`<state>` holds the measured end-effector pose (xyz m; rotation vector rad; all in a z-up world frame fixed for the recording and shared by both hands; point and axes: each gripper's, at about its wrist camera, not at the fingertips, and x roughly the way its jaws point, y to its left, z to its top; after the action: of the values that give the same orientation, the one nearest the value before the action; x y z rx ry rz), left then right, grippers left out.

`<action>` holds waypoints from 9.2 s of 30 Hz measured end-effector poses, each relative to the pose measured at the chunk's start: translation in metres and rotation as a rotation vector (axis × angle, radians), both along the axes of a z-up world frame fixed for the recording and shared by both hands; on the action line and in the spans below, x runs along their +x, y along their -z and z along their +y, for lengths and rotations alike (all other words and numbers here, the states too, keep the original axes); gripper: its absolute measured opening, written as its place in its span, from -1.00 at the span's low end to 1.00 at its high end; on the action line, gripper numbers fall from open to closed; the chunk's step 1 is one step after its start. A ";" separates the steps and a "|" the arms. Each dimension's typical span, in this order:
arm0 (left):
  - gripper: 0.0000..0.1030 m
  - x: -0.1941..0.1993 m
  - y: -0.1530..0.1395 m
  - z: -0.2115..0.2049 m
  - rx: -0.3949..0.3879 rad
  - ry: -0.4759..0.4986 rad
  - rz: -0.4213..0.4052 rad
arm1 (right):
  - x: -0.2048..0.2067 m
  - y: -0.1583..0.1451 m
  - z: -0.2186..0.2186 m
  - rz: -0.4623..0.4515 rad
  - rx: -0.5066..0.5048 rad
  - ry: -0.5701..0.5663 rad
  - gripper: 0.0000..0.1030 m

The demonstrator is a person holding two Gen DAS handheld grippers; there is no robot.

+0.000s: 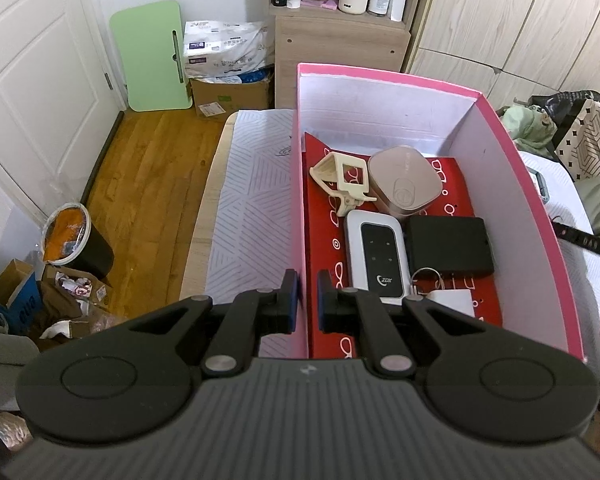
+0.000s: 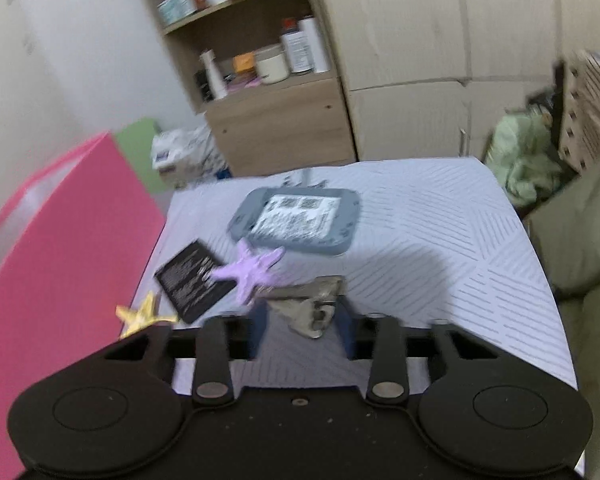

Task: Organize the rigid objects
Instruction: 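Grasp the key ring with keys with the right gripper, then carry the keys into the box onto the black power bank and release, then grasp the yellow starfish on the bed with the right gripper, then carry the yellow starfish into the box and release it, then grasp the purple starfish on the bed with the right gripper, then carry the purple starfish into the box and release it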

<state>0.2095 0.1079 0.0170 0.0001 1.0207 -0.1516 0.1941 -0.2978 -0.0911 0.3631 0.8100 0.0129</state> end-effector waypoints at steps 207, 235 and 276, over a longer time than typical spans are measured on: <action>-0.87 -0.009 0.006 0.009 -0.014 0.027 0.003 | 0.006 -0.110 0.179 0.057 0.225 -0.822 -0.07; -0.87 -0.005 0.005 0.004 0.001 0.010 0.028 | -0.001 -0.050 0.035 -0.056 -0.172 -0.461 0.02; -0.87 -0.006 0.006 0.005 -0.009 0.001 0.030 | -0.013 -0.080 0.029 -0.224 -0.075 -0.360 -0.10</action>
<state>0.2040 0.1132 0.0112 -0.0103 1.0494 -0.1574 0.1807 -0.2692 -0.0114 0.1377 0.6425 0.3524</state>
